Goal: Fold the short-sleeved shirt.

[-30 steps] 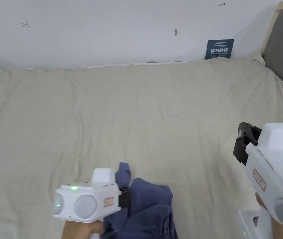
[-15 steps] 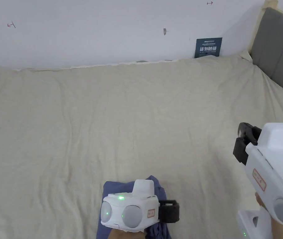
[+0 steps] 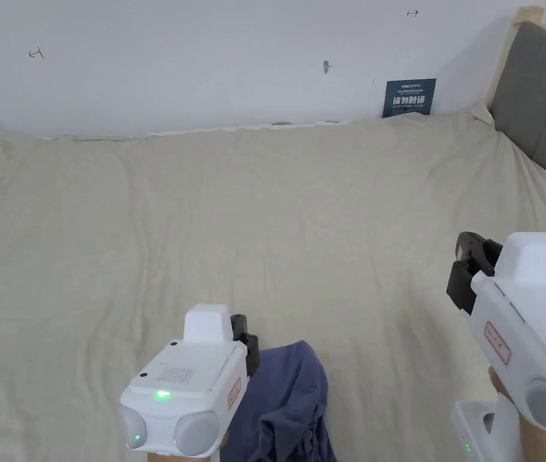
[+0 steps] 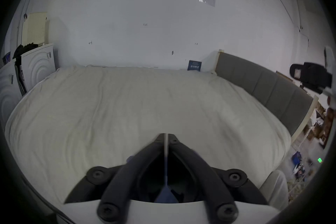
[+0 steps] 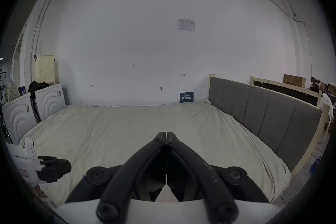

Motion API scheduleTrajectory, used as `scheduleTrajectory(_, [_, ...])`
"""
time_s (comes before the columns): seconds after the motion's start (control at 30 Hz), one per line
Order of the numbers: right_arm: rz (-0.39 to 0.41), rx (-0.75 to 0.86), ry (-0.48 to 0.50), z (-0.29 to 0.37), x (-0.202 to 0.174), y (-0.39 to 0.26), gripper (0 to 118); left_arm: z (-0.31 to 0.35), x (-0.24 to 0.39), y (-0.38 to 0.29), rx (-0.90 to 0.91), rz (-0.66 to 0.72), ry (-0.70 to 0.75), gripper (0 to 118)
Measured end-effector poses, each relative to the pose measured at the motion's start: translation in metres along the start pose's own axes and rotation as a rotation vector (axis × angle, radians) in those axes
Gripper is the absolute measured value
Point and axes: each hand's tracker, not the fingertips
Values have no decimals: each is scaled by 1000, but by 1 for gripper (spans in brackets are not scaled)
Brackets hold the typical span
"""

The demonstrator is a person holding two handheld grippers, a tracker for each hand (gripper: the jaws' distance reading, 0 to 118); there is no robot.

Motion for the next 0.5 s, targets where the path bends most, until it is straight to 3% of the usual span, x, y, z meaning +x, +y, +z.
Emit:
scheduleTrajectory(0.2, [4, -9, 10, 0, -1, -3, 2, -26, 9, -43, -138, -35, -24, 0])
scheduleTrajectory(0.5, [5, -28, -12, -3, 12, -8, 2, -60, 75, -96, -295, -86, -109, 0])
